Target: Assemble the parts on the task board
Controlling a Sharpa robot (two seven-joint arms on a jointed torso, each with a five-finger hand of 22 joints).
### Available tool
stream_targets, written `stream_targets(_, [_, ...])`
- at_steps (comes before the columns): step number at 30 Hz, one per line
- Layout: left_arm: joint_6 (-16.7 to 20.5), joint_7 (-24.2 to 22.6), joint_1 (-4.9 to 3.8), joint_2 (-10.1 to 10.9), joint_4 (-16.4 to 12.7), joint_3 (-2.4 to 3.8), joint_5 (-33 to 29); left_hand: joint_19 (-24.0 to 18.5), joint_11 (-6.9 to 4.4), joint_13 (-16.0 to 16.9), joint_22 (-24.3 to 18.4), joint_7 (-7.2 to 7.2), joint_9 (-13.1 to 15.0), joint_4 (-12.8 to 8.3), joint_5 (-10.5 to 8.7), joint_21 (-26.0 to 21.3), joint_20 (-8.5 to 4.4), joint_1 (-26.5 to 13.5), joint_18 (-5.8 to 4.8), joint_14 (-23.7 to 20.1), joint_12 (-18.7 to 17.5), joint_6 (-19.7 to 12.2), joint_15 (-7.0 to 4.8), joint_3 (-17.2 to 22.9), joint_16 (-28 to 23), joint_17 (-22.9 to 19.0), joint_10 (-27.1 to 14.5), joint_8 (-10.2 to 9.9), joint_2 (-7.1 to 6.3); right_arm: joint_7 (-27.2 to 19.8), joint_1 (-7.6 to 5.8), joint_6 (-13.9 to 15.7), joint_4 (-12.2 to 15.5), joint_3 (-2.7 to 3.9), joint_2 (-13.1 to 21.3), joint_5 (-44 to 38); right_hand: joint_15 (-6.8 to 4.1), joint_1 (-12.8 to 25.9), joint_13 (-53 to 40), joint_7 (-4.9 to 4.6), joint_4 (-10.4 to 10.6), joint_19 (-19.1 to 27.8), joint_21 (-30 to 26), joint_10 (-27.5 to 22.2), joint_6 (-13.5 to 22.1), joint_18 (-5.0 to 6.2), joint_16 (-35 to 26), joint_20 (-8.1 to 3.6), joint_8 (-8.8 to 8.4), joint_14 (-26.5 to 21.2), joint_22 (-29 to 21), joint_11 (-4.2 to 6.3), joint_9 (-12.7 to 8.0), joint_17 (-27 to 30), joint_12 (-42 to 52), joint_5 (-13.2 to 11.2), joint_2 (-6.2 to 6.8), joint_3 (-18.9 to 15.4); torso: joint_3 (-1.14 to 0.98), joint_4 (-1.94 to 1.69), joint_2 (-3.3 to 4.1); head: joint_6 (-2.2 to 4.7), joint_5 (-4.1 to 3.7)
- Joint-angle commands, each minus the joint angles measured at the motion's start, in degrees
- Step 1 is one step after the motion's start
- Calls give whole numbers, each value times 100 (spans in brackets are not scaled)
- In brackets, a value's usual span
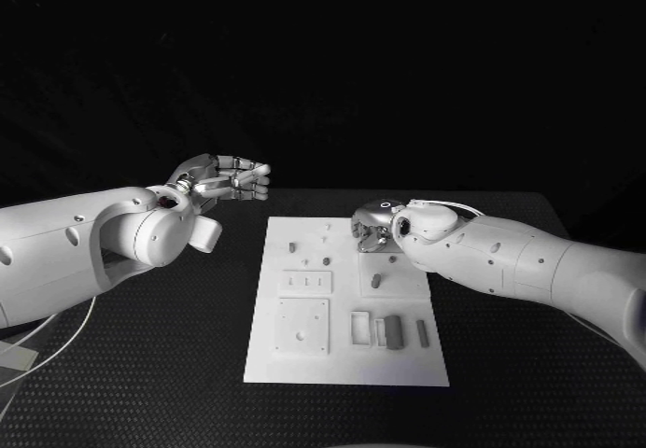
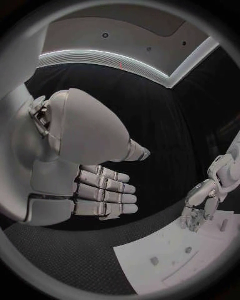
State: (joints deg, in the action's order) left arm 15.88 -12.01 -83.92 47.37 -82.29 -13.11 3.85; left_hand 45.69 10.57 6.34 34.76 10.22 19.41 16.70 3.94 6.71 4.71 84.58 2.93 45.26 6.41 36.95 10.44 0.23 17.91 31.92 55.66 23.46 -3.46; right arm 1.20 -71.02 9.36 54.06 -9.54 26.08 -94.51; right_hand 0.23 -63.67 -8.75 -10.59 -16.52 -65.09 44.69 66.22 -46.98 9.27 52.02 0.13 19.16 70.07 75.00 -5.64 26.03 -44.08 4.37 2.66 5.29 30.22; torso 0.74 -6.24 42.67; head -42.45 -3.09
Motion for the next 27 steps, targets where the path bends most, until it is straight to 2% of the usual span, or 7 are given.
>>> stream_targets(1, [-72,-2,-26,7,-2,7,36,32,17,-6,-6,262,-7,6,-22,-27,3,-9,13,49,-43,43,4,-40,-22,5,-25,-40,-40,-15,37,-68,21,-18,-15,-97,-22,-44,21,16,-10,13,29,-82,-55,573,44,-5,-15,32,132,-90,9,-8,-38,23,2,39,-7,3,31,-18,-10])
stream_targets(7, [-88,3,-29,12,-8,7,42,33,21,-7,-8,267,-9,5,-21,-31,3,-6,13,50,-50,43,5,-38,-26,6,-25,-45,-42,9,55,-126,-3,-18,-7,-129,-41,-73,12,45,-13,32,66,-2,-129,573,66,-9,17,28,129,-69,31,-10,-11,23,-26,57,-7,-20,45,-7,-31])
stream_targets(16, [-95,12,-30,39,-10,5,42,34,19,-8,-11,263,-10,4,-21,-35,3,0,13,52,-55,49,5,-35,-30,6,-21,-48,-43,46,69,-114,29,-18,59,-211,-59,-90,4,64,-16,38,106,59,-181,573,94,-14,36,36,129,-50,51,-14,0,23,-26,58,-22,2,69,15,-29])
stream_targets(22, [-128,12,-30,38,-3,5,46,34,2,-15,-17,245,-16,4,-25,-46,5,10,10,51,-79,48,6,-36,-42,7,-36,-60,-65,57,72,-154,81,-19,91,-248,-72,-105,-4,80,-16,40,135,107,-220,573,113,-20,52,42,128,-36,67,-17,10,23,-26,60,-23,-7,83,16,-38])
stream_targets(27, [-121,7,-30,47,4,4,62,35,-5,-22,-22,236,-20,3,-25,-54,6,24,9,50,-100,46,8,-30,-52,8,-52,-71,-67,74,76,-175,97,-19,126,-281,-78,-116,-8,89,-17,41,152,132,-240,573,126,-24,58,51,127,-30,76,-17,13,23,-33,64,-16,-20,87,26,-45])
